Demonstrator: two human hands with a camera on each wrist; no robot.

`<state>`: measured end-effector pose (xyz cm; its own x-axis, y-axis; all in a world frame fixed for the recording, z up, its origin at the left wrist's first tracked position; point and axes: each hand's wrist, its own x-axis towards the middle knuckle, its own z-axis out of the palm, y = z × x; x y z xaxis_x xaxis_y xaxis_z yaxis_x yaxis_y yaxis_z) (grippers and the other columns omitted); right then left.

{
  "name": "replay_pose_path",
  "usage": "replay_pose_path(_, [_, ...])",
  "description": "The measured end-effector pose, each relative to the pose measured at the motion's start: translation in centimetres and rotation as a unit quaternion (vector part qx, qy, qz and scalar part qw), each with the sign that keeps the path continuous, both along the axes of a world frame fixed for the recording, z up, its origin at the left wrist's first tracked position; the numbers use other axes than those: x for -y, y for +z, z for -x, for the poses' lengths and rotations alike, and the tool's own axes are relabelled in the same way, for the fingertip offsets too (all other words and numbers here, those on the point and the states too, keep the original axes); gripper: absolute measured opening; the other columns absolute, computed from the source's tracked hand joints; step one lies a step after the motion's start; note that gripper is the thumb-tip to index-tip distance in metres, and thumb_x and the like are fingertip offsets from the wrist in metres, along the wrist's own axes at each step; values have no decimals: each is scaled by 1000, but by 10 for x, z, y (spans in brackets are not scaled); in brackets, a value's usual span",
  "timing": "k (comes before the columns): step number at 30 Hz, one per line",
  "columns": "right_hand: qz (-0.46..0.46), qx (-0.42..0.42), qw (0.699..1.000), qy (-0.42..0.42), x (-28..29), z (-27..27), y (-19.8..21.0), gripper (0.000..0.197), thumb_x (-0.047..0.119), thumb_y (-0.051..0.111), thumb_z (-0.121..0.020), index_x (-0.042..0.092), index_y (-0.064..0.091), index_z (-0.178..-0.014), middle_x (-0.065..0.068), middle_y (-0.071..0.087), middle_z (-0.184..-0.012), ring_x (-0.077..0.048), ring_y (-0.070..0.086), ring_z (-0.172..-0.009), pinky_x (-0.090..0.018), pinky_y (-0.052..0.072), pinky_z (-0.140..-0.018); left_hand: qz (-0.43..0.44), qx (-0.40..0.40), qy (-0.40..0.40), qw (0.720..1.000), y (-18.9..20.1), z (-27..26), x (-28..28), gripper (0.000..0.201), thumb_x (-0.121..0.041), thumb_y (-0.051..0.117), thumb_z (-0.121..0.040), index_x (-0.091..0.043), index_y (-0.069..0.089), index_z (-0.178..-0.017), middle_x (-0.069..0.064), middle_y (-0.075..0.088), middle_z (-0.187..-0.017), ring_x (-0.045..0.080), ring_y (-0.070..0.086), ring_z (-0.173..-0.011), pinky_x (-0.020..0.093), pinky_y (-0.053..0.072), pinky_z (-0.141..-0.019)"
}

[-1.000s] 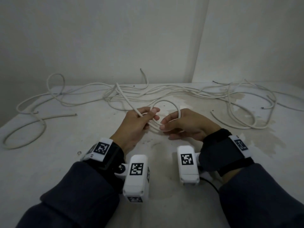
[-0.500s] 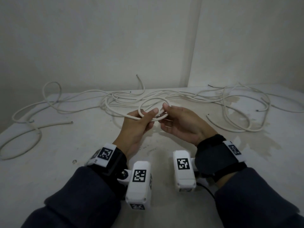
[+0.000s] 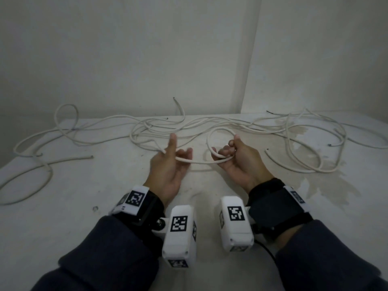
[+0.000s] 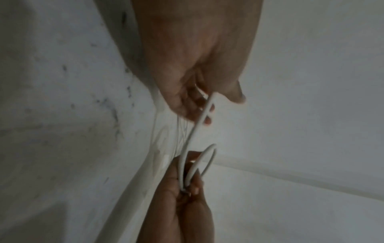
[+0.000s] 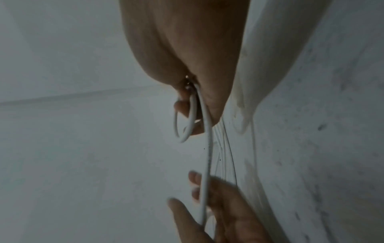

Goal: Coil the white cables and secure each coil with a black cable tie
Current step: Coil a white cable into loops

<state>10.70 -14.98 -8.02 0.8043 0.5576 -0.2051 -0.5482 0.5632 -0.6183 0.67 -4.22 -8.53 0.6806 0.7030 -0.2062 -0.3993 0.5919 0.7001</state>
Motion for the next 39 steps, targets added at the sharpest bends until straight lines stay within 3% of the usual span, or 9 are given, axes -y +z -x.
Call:
replay_pose_path(3, [56, 25, 998, -2, -1, 1, 0, 29, 24, 38, -104, 10, 44, -79, 3, 30, -42, -9, 30, -34, -28, 42, -55, -64, -23, 105, 992, -5, 0, -8, 26, -29, 50, -98, -5, 42, -107, 7, 45, -67, 6, 53, -43, 18, 47, -42])
replay_pose_path(6, [104, 65, 992, 28, -1, 4, 5, 20, 20, 42, -102, 12, 46, -84, 2, 29, -50, -9, 28, -37, -26, 38, -51, -162, -78, 101, 978, -5, -1, -8, 16, -25, 43, -102, -10, 41, -105, 2, 41, -62, 3, 36, -33, 15, 31, -34])
replay_pose_path(14, [196, 238, 942, 133, 3, 12, 6, 21, 18, 50, -98, 8, 54, -81, -1, 35, -59, -10, 30, -49, -23, 32, -51, -350, -71, 57, 932, -3, 3, -1, 16, -14, 54, -96, -3, 67, -99, 1, 68, -80, 3, 52, -56, 13, 45, -55])
replay_pose_path(18, [209, 295, 918, 166, 3, 15, 6, 25, 12, 52, -97, 8, 60, -74, -4, 41, -63, -11, 33, -52, -23, 32, -50, -347, -53, -37, 936, -2, 7, 4, 19, -17, 53, -97, -10, 70, -102, 3, 74, -92, 10, 69, -81, 18, 52, -66])
replay_pose_path(22, [245, 309, 903, 173, 1, 14, 7, 23, 11, 49, -96, 6, 64, -79, -4, 46, -64, -10, 36, -51, -25, 31, -52, -355, -77, -56, 930, 0, 6, 6, 18, -17, 55, -96, -11, 72, -102, 3, 69, -79, 7, 57, -52, 17, 39, -43])
replay_pose_path(25, [231, 292, 915, 155, 0, 15, 10, 25, 4, 44, -91, 7, 64, -77, -4, 57, -67, -12, 37, -51, -27, 30, -52, -395, -90, -38, 913, 0, 2, 6, 20, -14, 56, -95, -5, 72, -103, 8, 61, -73, 6, 39, -40, 16, 31, -41])
replay_pose_path(30, [227, 323, 915, 88, -1, 17, 11, 16, 3, 58, -91, 11, 48, -83, -8, 53, -72, -13, 44, -56, -25, 35, -52, -420, -119, -22, 899, 2, 1, 6, 21, -22, 60, -93, -7, 73, -85, 1, 62, -69, 1, 39, -39, 16, 33, -42])
replay_pose_path(36, [201, 373, 901, 91, 7, 10, 13, 14, -4, 67, -83, 9, 62, -87, -5, 64, -66, -14, 58, -60, -25, 49, -61, -395, -92, -38, 913, 2, 3, 3, 16, -17, 61, -92, -9, 72, -82, -11, 57, -54, 3, 35, -40, 15, 29, -42])
replay_pose_path(39, [268, 453, 844, 98, 13, 4, 13, 45, -2, 77, -72, 20, 67, -110, -3, 58, -72, -14, 57, -67, -30, 54, -73, -481, -76, -37, 873, 6, 7, 3, 13, -12, 61, -91, -6, 73, -89, -13, 65, -58, -3, 55, -51, 10, 42, -54])
